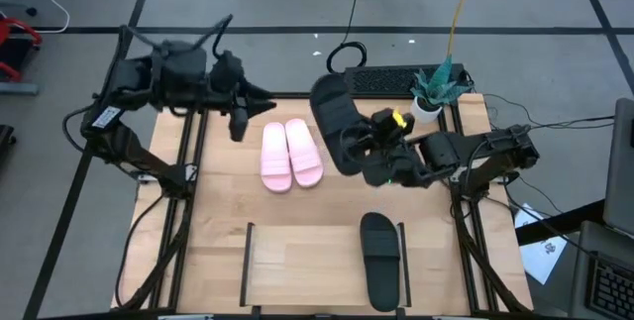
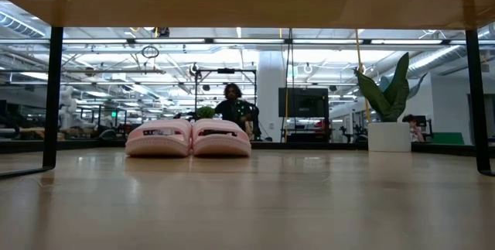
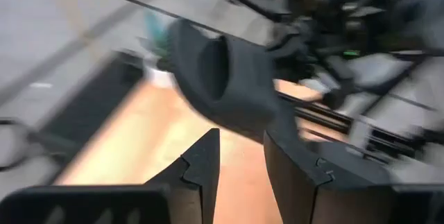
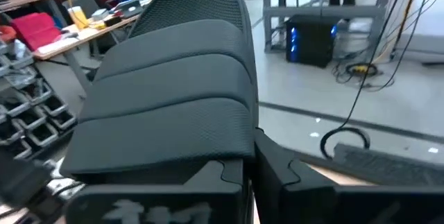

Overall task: Pick and place slides into the shelf
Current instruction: Put the black slipper on the shelf

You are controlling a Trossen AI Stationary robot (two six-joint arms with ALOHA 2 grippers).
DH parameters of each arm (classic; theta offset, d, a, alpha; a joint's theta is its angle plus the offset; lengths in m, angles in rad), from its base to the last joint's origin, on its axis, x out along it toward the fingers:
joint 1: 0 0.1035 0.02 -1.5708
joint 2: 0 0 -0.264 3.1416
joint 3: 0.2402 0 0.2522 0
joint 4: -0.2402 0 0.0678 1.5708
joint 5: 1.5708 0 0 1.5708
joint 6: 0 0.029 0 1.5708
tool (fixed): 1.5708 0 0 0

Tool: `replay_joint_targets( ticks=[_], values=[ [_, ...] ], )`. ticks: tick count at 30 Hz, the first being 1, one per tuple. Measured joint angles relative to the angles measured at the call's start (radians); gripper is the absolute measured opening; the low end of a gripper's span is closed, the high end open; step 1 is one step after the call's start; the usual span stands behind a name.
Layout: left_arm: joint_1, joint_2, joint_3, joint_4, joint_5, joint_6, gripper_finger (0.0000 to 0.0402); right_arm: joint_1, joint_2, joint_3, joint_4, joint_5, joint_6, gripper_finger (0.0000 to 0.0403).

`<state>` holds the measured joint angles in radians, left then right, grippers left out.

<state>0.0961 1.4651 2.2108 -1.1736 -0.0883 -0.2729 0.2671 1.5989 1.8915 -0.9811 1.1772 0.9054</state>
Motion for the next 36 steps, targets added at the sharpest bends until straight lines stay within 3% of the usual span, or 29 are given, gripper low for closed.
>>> replay_joint_targets(
  ticks=[3, 6, 11, 17, 26, 30, 36],
  values=[
    [-0.087, 0.015, 0.0, 0.016, -0.216, -0.007, 0.0113, -0.035, -0.008, 0.0, 0.086, 0.001, -0.086, 0.0],
    [-0.149, 0.039, -0.001, 0.015, -0.336, -0.021, 0.0113, -0.063, -0.004, 0.0, 0.214, -0.026, -0.215, 0.0],
    [-0.207, 0.095, -0.001, 0.014, -0.435, -0.014, 0.0113, -0.105, 0.0, 0.0, 0.421, -0.091, -0.378, 0.0],
    [-0.241, 0.115, -0.001, -0.002, -0.559, 0.011, 0.0113, -0.149, 0.002, 0.0, 0.448, -0.066, -0.421, 0.0],
    [-0.25, 0.136, 0.001, 0.021, -0.662, 0.04, 0.0113, -0.241, 0.008, 0.0, 0.521, -0.089, -0.44, 0.0],
    [-0.259, 0.175, -0.001, 0.019, -0.757, 0.148, 0.0113, -0.261, 0.008, -0.006, 0.551, -0.157, -0.452, 0.0],
    [-0.284, 0.22, -0.001, 0.024, -0.953, 0.342, 0.0113, -0.268, 0.011, -0.055, 0.604, -0.162, -0.481, 0.0]
  ],
)
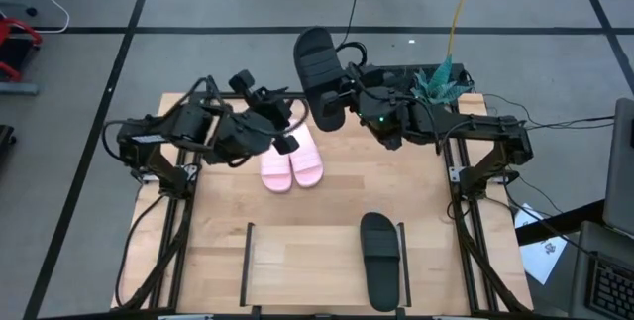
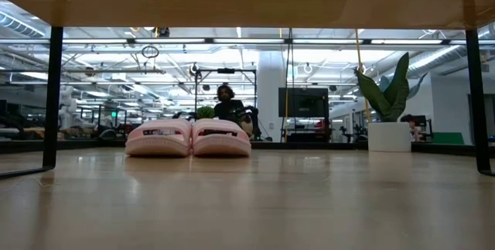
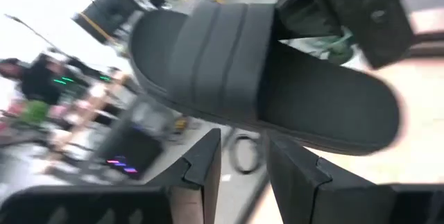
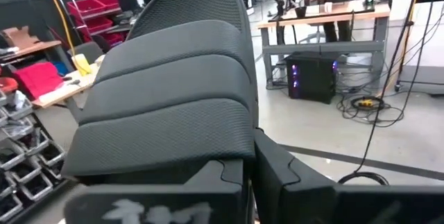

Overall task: Pick and place slides into the shelf
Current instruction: Put the black slipper on the shelf

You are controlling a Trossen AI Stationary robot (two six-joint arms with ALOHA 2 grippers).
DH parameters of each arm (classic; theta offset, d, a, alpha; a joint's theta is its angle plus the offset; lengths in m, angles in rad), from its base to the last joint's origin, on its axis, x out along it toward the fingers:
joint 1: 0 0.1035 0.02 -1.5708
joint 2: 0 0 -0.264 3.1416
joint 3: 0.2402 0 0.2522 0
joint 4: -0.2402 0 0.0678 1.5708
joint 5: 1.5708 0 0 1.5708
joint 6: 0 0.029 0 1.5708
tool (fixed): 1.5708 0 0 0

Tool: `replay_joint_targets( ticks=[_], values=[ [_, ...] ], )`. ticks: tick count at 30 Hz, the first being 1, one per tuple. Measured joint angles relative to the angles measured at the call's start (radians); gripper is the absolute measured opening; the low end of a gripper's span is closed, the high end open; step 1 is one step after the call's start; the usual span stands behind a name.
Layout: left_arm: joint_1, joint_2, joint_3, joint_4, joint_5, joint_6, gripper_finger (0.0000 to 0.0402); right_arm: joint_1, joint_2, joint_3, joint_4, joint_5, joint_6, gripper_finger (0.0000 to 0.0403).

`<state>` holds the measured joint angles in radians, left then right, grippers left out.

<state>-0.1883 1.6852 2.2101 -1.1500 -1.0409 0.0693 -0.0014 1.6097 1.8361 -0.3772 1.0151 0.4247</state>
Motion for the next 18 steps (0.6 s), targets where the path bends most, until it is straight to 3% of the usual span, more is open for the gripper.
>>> replay_joint_targets(
  ticks=[5, 11, 18],
  values=[
    [-0.01, 0.011, 0.0, 0.0, -0.052, 0.037, 0.0113, -0.009, -0.002, -0.006, 0.02, -0.014, 0.008, 0.0],
    [-0.002, 0.012, 0.0, 0.042, -0.093, 0.064, 0.0113, -0.025, -0.002, -0.007, 0.135, -0.156, -0.024, 0.0],
    [-0.003, 0.012, 0.0, 0.127, -0.128, 0.152, 0.0113, -0.032, -0.002, -0.007, 0.143, -0.154, -0.024, 0.0]
  ],
)
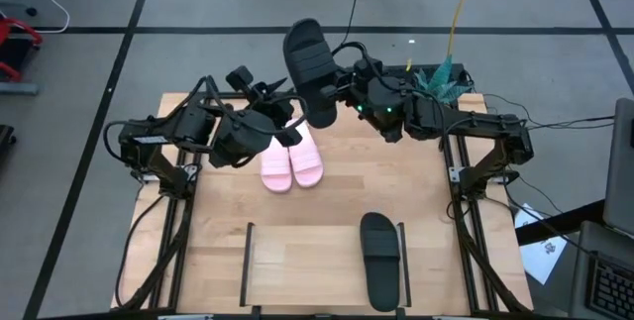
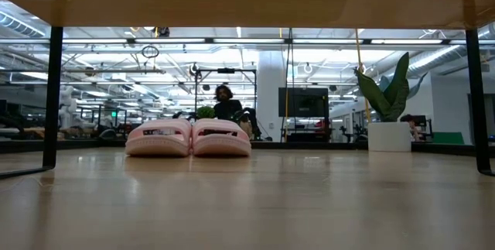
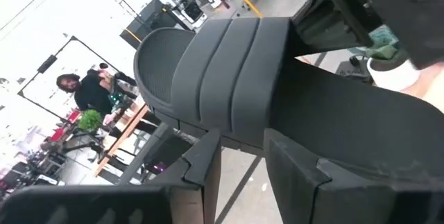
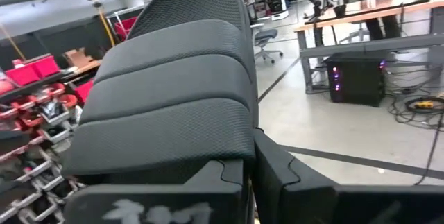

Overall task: Pick and place slides into the shelf
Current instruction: Put the black slipper on the shelf

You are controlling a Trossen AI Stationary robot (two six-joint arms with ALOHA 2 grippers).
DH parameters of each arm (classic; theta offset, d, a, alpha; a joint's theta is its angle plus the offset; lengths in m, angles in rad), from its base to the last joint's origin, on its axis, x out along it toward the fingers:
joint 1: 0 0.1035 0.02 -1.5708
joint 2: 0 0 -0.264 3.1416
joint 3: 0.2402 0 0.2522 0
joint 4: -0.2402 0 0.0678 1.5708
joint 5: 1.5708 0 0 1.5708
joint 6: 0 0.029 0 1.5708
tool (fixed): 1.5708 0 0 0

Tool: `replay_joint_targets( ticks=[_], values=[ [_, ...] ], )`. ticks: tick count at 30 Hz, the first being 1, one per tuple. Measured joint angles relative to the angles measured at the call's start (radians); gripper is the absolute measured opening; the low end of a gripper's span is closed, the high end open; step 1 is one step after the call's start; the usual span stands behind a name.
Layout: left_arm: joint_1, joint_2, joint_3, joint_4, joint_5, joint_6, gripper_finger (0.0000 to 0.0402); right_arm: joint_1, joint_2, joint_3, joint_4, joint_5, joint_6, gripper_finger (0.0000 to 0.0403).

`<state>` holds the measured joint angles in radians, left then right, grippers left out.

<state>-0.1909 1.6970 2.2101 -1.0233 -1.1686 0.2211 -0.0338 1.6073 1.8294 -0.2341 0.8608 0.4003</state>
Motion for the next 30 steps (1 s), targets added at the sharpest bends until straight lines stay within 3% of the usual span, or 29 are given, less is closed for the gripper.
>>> replay_joint_targets(
  ticks=[8, 16, 20, 30],
  values=[
    [-0.007, 0.0, 0.0, 0.02, 0.013, 0.001, 0.0113, -0.022, 0.0, 0.0, -0.002, 0.001, -0.021, 0.0],
    [-0.041, -0.011, 0.0, 0.032, 0.016, -0.238, 0.0113, -0.04, 0.0, 0.0, 0.007, -0.025, -0.021, 0.0],
    [-0.017, 0.018, 0.0, 0.025, 0.041, -0.282, 0.0113, -0.037, 0.0, 0.0, 0.043, -0.059, -0.028, 0.0],
    [-0.017, 0.069, -0.001, 0.029, -0.057, -0.286, 0.0113, -0.036, 0.0, 0.0, 0.039, -0.058, -0.046, 0.0]
  ],
)
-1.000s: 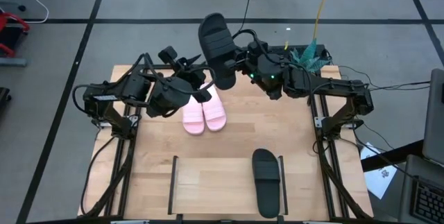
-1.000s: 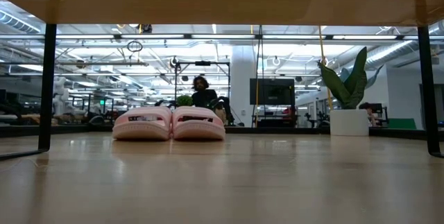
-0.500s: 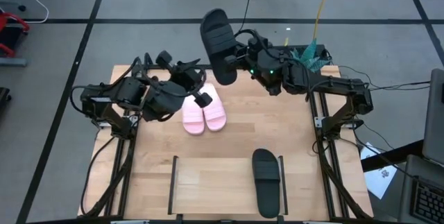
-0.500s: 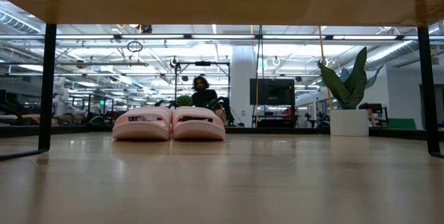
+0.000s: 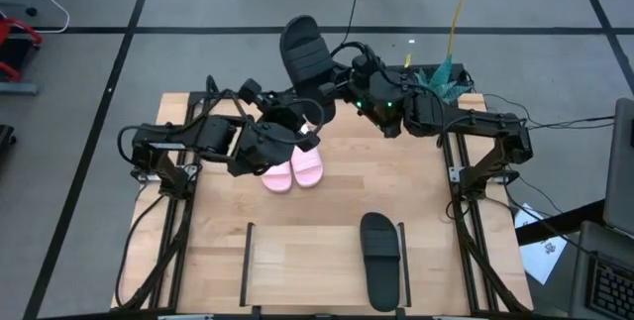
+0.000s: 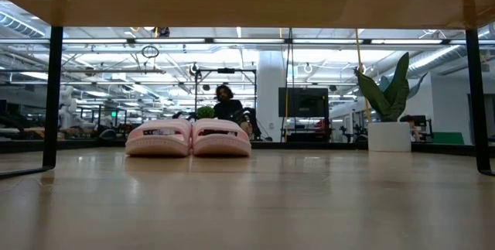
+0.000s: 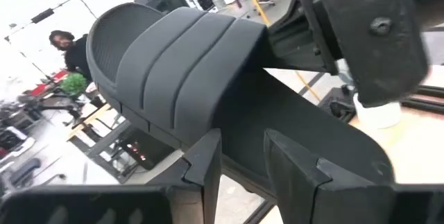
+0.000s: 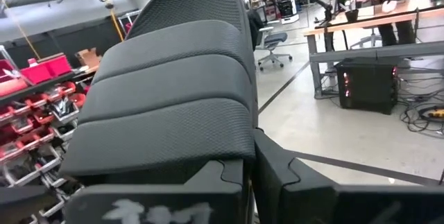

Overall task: Pick and place slides into the shelf
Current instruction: Put the black slipper on the shelf

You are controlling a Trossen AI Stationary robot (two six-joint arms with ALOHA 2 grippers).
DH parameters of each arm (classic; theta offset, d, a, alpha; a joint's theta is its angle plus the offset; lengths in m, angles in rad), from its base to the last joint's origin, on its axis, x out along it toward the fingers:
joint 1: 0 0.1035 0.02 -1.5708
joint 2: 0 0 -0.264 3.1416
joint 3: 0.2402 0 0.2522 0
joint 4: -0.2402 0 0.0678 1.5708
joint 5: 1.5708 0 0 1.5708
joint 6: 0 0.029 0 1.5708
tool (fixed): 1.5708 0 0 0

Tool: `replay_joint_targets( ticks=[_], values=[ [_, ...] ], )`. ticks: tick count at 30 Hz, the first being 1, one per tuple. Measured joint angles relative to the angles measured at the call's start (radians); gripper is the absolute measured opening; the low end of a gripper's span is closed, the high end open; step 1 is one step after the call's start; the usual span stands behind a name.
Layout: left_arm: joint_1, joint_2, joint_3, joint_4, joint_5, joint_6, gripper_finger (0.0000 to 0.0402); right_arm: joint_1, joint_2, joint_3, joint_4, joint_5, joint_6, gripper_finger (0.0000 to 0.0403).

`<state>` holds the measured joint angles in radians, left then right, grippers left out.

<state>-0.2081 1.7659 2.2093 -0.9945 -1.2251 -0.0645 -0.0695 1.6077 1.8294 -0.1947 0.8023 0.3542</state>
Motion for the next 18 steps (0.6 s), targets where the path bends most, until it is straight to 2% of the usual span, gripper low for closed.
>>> replay_joint_targets(
  ticks=[7, 18],
  values=[
    [0.008, -0.002, 0.0, -0.036, -0.015, -0.051, 0.0113, 0.006, 0.0, 0.0, 0.029, -0.029, 0.0, 0.0],
    [0.015, -0.002, -0.042, -0.047, -0.108, -0.148, 0.0113, 0.031, 0.0, -0.011, 0.065, -0.04, -0.007, 0.0]
  ],
)
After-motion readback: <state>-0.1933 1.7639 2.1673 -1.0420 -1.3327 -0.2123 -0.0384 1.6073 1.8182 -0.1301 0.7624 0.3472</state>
